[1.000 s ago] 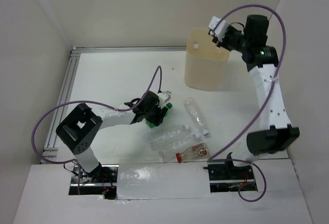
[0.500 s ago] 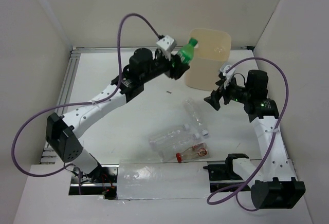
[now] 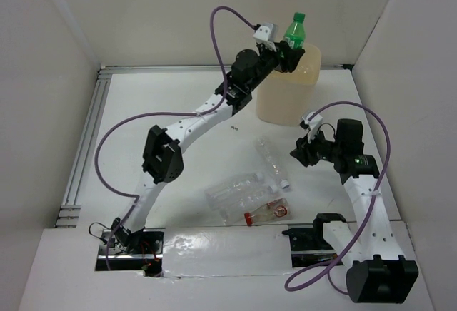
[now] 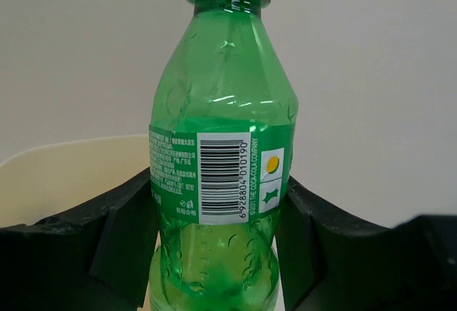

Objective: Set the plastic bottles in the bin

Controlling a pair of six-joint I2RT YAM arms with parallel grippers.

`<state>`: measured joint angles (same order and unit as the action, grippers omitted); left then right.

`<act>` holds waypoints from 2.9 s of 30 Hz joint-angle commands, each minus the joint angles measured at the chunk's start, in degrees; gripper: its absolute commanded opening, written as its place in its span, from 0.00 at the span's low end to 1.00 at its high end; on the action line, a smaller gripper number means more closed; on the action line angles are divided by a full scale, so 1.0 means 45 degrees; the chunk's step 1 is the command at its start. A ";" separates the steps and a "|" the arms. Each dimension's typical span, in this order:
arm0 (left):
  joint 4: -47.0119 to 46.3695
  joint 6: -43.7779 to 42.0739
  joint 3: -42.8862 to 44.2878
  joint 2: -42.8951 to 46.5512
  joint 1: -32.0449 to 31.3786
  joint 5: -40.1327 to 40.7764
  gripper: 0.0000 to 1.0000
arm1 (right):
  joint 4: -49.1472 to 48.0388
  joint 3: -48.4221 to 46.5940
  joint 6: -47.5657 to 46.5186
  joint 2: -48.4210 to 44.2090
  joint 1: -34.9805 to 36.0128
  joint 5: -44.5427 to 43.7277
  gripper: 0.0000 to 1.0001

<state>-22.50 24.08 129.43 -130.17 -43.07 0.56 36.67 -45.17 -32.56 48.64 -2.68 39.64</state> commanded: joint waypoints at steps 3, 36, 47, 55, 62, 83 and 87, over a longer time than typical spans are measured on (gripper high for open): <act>-0.1054 -0.1071 0.2604 -0.1558 -0.0273 0.3233 0.70 | -0.0296 0.0407 -0.0110 -0.0808 -0.0224 -0.0350 0.79; 0.5235 -0.2616 -2.0243 1.7110 -0.2576 0.3375 1.00 | -0.4144 -0.1955 0.3719 0.9873 0.5849 -0.6777 0.82; 0.3928 -0.3416 -2.1164 1.5179 -0.3709 0.1654 1.00 | 0.1453 -0.7858 -0.0497 0.8566 0.4523 0.1128 0.21; 0.2814 -0.4196 -2.0559 1.3264 -0.3710 0.0540 1.00 | -0.2102 -1.2892 0.4172 0.8392 0.2591 0.3832 0.19; 0.2365 -0.4588 -2.0247 1.2092 -0.3710 0.0676 1.00 | -0.6527 -1.3438 0.4852 0.9438 0.1614 -0.0312 0.23; 0.1856 -0.4940 -1.9269 0.8907 -0.3203 0.0443 0.57 | -0.3815 -1.2409 0.4895 0.9644 -0.0556 0.4153 1.00; 0.1700 -0.4824 -1.8570 0.9333 -0.2737 0.1396 0.28 | -0.2036 -0.9579 0.1327 0.6721 -0.0946 0.5447 1.00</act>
<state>-13.45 3.05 42.65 -89.10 -57.25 4.34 19.55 -94.26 -15.46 86.78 -5.91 55.61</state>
